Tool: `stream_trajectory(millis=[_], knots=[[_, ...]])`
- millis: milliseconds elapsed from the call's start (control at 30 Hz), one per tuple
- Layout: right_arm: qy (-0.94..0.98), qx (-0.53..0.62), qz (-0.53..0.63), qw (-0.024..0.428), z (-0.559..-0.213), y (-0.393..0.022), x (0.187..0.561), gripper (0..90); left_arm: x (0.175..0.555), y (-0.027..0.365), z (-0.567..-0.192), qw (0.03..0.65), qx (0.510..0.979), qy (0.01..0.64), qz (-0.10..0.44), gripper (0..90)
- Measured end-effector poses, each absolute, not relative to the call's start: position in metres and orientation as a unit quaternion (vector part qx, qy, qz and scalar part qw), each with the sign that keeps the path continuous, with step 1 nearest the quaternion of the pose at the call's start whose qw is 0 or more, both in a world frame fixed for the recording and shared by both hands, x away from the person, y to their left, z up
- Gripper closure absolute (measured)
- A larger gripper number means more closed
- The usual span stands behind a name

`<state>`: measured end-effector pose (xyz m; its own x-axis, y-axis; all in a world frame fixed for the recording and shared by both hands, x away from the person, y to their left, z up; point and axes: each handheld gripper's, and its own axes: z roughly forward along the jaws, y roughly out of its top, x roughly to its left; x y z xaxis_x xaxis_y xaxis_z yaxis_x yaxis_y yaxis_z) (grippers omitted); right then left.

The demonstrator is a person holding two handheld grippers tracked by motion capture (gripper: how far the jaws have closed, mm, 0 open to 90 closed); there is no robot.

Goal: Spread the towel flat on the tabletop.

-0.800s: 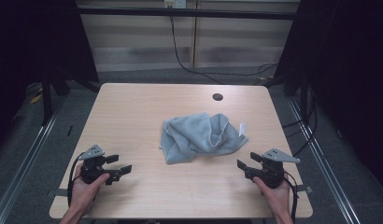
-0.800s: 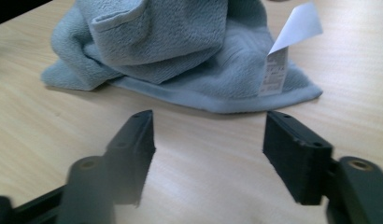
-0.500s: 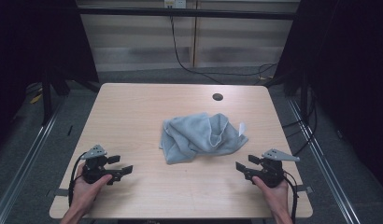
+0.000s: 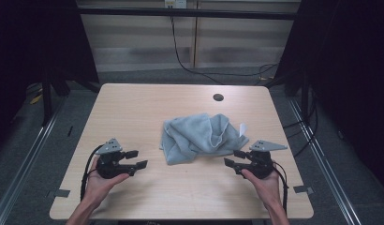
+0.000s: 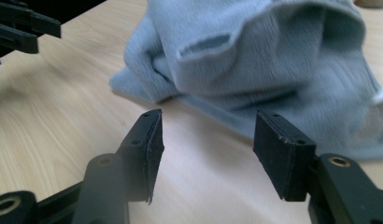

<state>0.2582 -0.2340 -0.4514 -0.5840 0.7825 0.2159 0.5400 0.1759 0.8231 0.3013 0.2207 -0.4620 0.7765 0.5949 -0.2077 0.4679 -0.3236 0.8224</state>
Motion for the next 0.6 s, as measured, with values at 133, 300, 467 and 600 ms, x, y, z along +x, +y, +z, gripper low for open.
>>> stream_trajectory(millis=[133,300,467,600], knots=[[0.763,0.416,0.477,0.130,-0.439,-0.225,0.276,51.4,0.314,0.203,-0.454,0.492,0.809,0.316,0.058,47.8],[0.751,0.400,0.506,0.140,-0.417,-0.214,0.299,50.8,0.329,0.169,-0.443,0.500,0.806,0.313,0.060,51.7],[0.770,0.392,0.488,0.125,-0.429,-0.204,0.321,44.2,0.334,0.151,-0.453,0.488,0.820,0.293,0.057,51.9],[0.789,0.395,0.457,0.111,-0.448,-0.204,0.334,39.0,0.350,0.142,-0.475,0.471,0.827,0.305,0.028,48.6]])
